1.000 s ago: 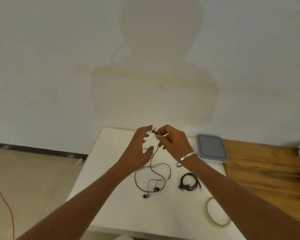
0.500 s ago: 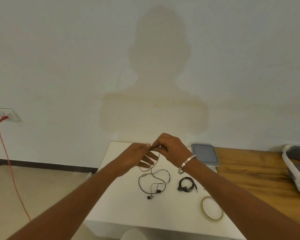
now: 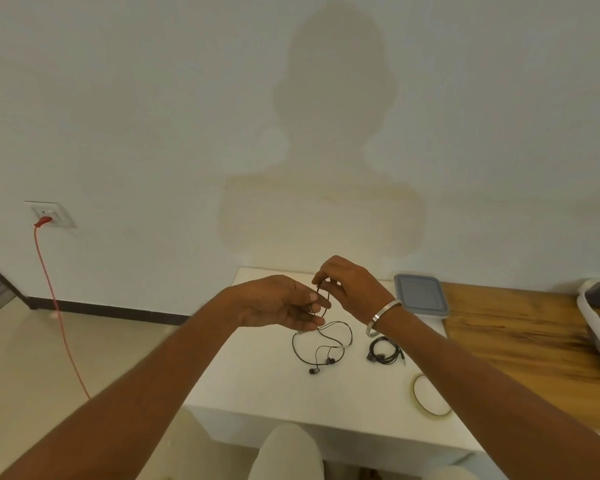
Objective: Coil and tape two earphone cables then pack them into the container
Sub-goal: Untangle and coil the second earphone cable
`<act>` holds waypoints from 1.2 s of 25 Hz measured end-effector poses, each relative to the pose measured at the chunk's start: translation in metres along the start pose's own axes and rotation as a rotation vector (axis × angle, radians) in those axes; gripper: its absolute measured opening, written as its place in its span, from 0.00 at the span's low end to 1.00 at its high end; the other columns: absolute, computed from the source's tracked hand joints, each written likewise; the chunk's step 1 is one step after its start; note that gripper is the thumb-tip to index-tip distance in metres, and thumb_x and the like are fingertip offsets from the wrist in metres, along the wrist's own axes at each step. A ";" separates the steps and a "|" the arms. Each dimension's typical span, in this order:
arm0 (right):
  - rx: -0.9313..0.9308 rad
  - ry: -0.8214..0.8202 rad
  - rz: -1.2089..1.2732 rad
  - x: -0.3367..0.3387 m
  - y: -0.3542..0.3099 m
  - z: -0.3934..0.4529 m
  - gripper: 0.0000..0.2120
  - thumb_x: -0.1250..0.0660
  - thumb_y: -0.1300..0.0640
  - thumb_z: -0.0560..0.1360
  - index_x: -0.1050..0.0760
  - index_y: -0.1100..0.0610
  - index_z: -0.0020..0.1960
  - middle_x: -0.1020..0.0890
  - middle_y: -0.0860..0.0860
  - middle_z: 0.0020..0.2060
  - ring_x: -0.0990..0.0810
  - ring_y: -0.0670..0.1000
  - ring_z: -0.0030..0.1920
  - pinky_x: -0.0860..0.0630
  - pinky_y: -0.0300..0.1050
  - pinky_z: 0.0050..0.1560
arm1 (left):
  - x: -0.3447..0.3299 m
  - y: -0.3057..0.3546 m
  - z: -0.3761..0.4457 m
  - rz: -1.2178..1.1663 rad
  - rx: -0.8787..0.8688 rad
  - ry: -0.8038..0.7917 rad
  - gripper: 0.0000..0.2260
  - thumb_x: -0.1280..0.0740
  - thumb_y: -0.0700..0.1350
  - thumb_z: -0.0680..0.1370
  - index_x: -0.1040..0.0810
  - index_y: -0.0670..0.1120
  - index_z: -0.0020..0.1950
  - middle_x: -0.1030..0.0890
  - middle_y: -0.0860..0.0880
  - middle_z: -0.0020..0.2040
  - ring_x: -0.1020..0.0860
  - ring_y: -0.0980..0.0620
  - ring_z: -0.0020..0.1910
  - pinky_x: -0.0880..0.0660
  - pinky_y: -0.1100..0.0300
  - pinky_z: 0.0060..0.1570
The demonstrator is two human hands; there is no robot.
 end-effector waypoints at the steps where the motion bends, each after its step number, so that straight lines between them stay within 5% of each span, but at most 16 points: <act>1: -0.011 0.000 0.007 -0.002 0.000 -0.001 0.06 0.37 0.60 0.76 0.22 0.56 0.48 0.24 0.46 0.43 0.28 0.42 0.41 0.33 0.29 0.43 | -0.002 0.001 -0.002 -0.019 0.004 -0.013 0.11 0.42 0.37 0.82 0.23 0.34 0.60 0.20 0.47 0.38 0.16 0.45 0.46 0.19 0.55 0.49; 8: -0.353 -0.057 0.204 -0.030 0.022 -0.019 0.07 0.42 0.59 0.77 0.25 0.58 0.51 0.18 0.53 0.39 0.21 0.52 0.40 0.25 0.46 0.45 | -0.016 0.014 0.000 -0.255 -0.250 -0.005 0.09 0.45 0.37 0.83 0.25 0.39 0.53 0.18 0.45 0.42 0.16 0.44 0.48 0.18 0.56 0.48; 12: -0.444 -0.137 0.359 -0.046 0.018 -0.028 0.12 0.45 0.55 0.79 0.24 0.50 0.43 0.16 0.51 0.33 0.17 0.48 0.36 0.20 0.47 0.47 | -0.017 0.020 0.010 -0.382 -0.395 0.036 0.11 0.46 0.35 0.83 0.25 0.37 0.59 0.18 0.45 0.40 0.16 0.44 0.49 0.19 0.55 0.51; 16: -0.444 -0.222 0.476 -0.058 0.007 -0.036 0.10 0.43 0.59 0.78 0.23 0.56 0.48 0.20 0.51 0.32 0.18 0.47 0.34 0.20 0.40 0.43 | -0.004 0.024 0.022 -0.401 -0.504 0.186 0.12 0.46 0.33 0.83 0.23 0.38 0.56 0.18 0.44 0.44 0.16 0.44 0.50 0.20 0.54 0.55; 24: -0.384 -0.355 0.589 -0.063 0.005 -0.047 0.11 0.42 0.63 0.76 0.23 0.56 0.54 0.19 0.54 0.33 0.17 0.52 0.37 0.19 0.46 0.46 | 0.034 -0.001 0.030 0.152 -0.556 0.538 0.16 0.44 0.32 0.80 0.19 0.44 0.56 0.17 0.48 0.58 0.21 0.55 0.61 0.27 0.57 0.64; 30: -0.264 -0.393 0.608 -0.053 0.002 -0.048 0.09 0.36 0.58 0.76 0.23 0.50 0.54 0.16 0.56 0.38 0.17 0.47 0.40 0.21 0.42 0.51 | 0.040 -0.017 0.044 0.478 -0.525 0.539 0.18 0.45 0.31 0.79 0.20 0.48 0.54 0.15 0.52 0.48 0.20 0.64 0.52 0.28 0.65 0.57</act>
Point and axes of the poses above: each hand's wrist, its own z-axis towards the middle knuckle, its own x-axis out of the back of the hand, y = z × x, the point moved 6 cm from there along z, towards the middle knuckle
